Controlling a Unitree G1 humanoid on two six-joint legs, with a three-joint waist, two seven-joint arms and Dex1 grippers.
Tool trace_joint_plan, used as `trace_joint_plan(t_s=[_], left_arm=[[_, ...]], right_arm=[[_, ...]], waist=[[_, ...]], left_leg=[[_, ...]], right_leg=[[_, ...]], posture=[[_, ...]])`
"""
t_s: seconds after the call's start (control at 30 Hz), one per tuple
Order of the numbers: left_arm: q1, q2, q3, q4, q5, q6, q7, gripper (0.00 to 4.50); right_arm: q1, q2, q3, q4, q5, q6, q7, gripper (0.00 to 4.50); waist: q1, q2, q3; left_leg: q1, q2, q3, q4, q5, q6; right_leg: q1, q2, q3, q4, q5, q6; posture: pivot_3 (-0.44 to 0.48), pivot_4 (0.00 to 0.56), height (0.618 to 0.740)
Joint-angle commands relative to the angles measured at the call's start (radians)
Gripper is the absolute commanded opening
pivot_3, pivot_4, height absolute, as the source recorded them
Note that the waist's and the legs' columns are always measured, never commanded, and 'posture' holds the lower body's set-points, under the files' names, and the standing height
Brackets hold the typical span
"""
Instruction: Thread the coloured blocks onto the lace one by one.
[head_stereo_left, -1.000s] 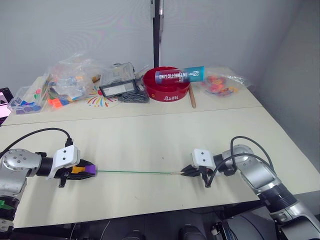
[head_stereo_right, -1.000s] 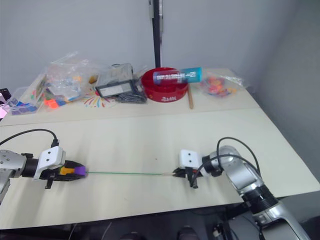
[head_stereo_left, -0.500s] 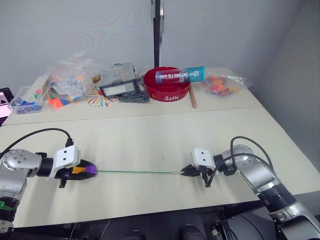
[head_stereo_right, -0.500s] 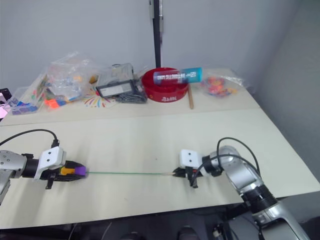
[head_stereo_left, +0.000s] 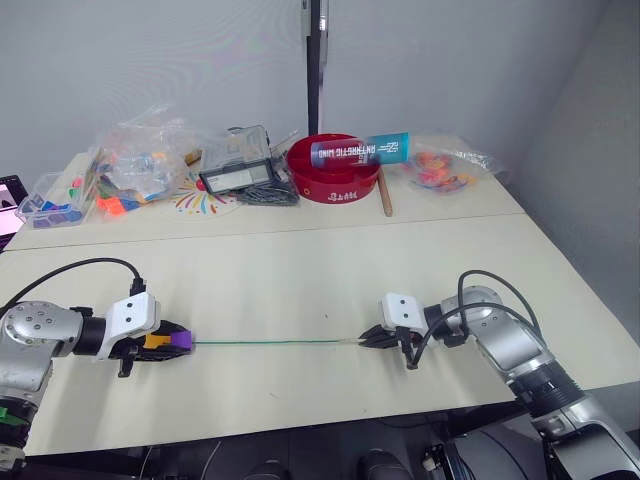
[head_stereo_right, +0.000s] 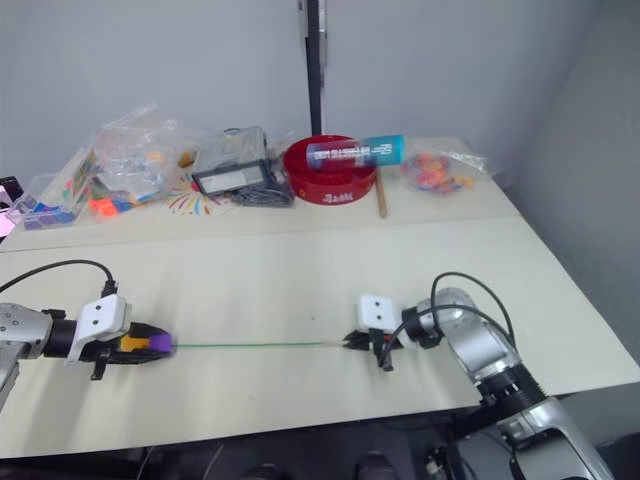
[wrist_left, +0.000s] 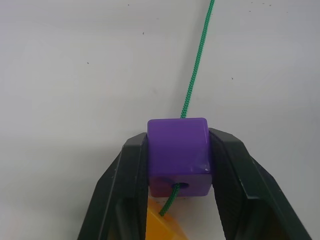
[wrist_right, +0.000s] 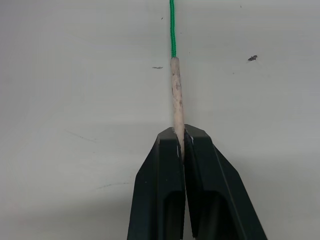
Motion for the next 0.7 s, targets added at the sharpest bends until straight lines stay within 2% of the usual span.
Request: trace_joint_plan(t_s=[0.03,0.43,0.5,0.7], left_arm=[[0.027,-0.006,-0.030,0.004,0.017,0.015,-0.012,1.19],[0.013,-0.022,-0.039,0.005,0.025,-0.001,-0.001,1.19],[0.009,-0.019,-0.028,-0.006,0.002,0.024,-0.011,2.22],[-0.013,-0.001,-0.020,-0.005,-0.003,0.036,-0.027,4.16]], right_arm=[[-0.002,-0.007,-0.010,-0.004,-0.003,-0.010,0.009,0.00],[0.006,-0.003,-0.014,-0.038,-0.001,0.009,0.005,0.00],[0.005,0.001,-0.011,-0.049,0.000,0.016,0.003,0.00],[-0.008,0.013,-0.009,-0.048,-0.003,0.019,-0.003,0.00]], waist=[[0.000,0.000,0.000],[0.003,0.000,0.000],[0.003,0.000,0.000],[0.002,-0.001,0.001]], left_leg=[[0.000,0.000,0.000,0.000,0.000,0.000],[0.000,0.000,0.000,0.000,0.000,0.000],[0.000,0.000,0.000,0.000,0.000,0.000],[-0.001,0.000,0.000,0.000,0.000,0.000]], right_leg=[[0.000,0.000,0.000,0.000,0.000,0.000],[0.000,0.000,0.000,0.000,0.000,0.000],[0.000,-0.001,0.000,0.000,0.000,0.000],[-0.001,0.000,0.000,0.000,0.000,0.000]], posture=[[0.000,0.150,0.740],[0.000,0.150,0.740],[0.000,0.150,0.740],[0.000,0.150,0.740]])
